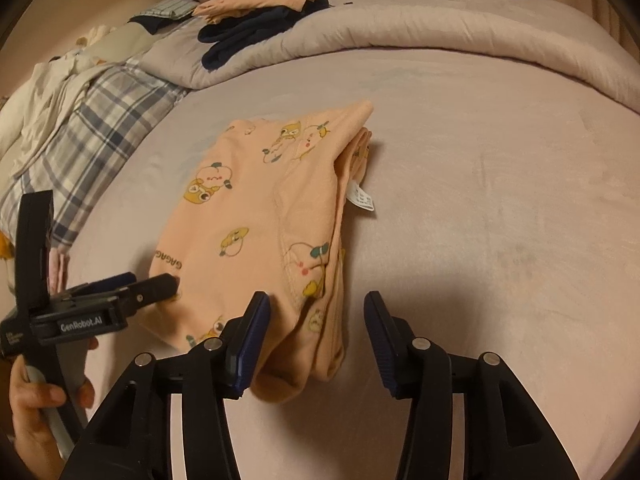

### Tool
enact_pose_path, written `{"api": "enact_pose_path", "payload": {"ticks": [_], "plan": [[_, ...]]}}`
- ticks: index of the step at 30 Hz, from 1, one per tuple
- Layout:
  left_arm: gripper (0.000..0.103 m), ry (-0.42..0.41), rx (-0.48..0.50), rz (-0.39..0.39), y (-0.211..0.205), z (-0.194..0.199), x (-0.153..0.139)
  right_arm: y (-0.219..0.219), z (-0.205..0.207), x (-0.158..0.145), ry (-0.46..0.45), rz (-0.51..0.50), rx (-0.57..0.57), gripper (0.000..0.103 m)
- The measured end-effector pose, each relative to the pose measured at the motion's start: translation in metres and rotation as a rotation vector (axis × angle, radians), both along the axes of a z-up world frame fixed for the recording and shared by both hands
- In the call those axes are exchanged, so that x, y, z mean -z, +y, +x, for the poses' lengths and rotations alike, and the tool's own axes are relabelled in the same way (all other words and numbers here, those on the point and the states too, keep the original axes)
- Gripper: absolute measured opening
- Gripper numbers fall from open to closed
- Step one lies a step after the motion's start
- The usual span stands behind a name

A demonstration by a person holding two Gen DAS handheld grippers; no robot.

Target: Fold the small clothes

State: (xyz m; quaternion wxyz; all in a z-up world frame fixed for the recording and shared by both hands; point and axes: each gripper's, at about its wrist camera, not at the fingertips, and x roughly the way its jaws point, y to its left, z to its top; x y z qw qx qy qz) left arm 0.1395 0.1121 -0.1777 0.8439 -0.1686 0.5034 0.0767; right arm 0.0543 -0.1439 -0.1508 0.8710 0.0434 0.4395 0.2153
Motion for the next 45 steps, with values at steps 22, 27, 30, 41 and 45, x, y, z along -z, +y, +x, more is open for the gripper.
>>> {"api": "enact_pose_path", "payload": {"ticks": [22,27,30,41,45], "plan": [[0.102,-0.089,-0.002,0.097,-0.029,-0.056,-0.074,0.000,-0.060,-0.046,-0.121,0.050,-0.027,0.071],[0.102,-0.106,0.017,0.098,-0.034,-0.075,-0.087,0.006,-0.074,-0.060,-0.163,0.063,-0.052,0.072],[0.102,-0.110,0.020,0.134,-0.039,-0.082,-0.094,0.009,-0.080,-0.067,-0.181,0.066,-0.053,0.076],[0.102,-0.165,0.037,0.177,-0.050,-0.105,-0.119,0.011,-0.094,-0.081,-0.216,0.070,-0.030,0.090],[0.102,-0.178,0.040,0.192,-0.052,-0.110,-0.124,0.013,-0.098,-0.085,-0.227,0.069,-0.031,0.093]]}}
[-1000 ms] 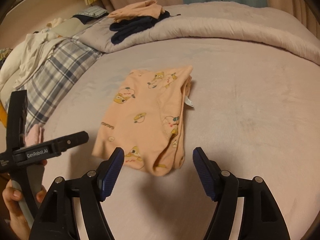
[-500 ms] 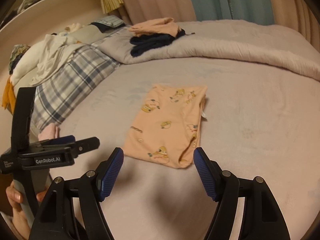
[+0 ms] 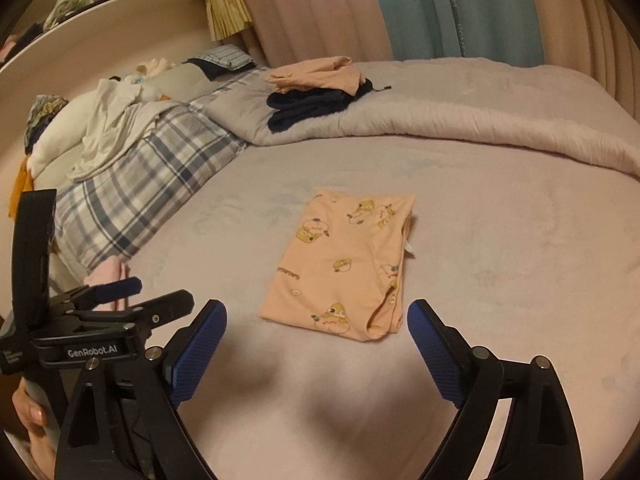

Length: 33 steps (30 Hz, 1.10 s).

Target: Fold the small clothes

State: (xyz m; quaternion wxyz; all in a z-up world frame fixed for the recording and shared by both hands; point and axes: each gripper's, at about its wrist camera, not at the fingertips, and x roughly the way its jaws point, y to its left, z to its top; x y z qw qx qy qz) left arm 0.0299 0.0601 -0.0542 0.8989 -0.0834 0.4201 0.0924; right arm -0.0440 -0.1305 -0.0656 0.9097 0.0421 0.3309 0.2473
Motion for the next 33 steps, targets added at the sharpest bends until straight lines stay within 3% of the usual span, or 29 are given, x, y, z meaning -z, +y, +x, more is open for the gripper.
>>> {"api": "enact_pose_path", "payload": {"ticks": [3,33], "plan": [[0.102,-0.009,0.000,0.007,-0.001,-0.003,-0.003,0.002,-0.001,-0.001,-0.011,-0.015,0.002,0.102],[0.102,-0.022,-0.003,0.032,-0.003,-0.007,-0.010,0.003,-0.007,-0.010,-0.045,-0.017,0.024,0.102]]}}
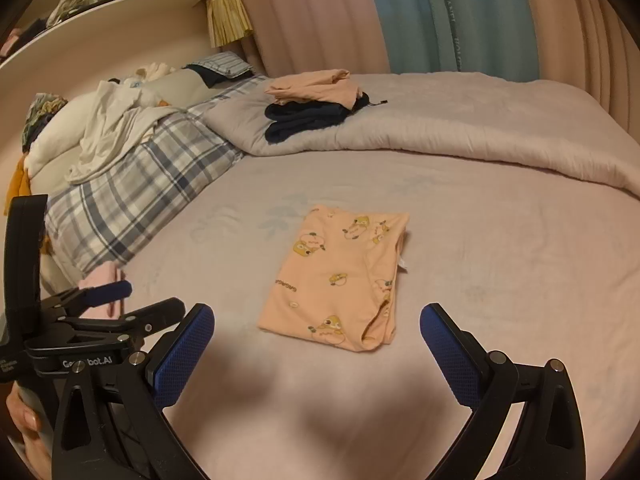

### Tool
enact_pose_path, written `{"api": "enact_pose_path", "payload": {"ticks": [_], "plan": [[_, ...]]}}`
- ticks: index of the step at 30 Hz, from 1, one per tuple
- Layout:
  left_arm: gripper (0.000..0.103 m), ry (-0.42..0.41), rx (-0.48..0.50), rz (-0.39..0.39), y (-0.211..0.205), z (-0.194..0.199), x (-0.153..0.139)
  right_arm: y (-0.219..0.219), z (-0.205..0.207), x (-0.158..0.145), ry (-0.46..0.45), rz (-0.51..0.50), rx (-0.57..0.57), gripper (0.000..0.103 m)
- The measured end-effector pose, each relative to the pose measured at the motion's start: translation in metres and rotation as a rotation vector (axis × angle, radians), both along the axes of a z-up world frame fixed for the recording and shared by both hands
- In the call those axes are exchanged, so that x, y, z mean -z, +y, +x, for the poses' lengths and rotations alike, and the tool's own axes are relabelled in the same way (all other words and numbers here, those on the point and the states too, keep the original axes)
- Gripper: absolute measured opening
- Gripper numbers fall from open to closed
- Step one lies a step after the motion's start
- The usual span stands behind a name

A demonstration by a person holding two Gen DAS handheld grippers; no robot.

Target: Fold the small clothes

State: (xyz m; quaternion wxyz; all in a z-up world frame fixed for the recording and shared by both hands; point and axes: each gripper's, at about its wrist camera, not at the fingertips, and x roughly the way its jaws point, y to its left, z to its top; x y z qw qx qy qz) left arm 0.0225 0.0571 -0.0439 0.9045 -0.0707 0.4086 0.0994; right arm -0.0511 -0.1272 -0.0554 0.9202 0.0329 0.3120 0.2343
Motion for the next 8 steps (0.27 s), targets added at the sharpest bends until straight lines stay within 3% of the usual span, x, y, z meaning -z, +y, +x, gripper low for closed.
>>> {"api": "enact_pose_path", "payload": {"ticks": [8], "plan": [[0.102,0.001,-0.002,-0.011,0.0021,0.0010,-0.0001,0.0020,-0.0023,-0.0004,-0.002,-0.002,-0.002,0.102]]}}
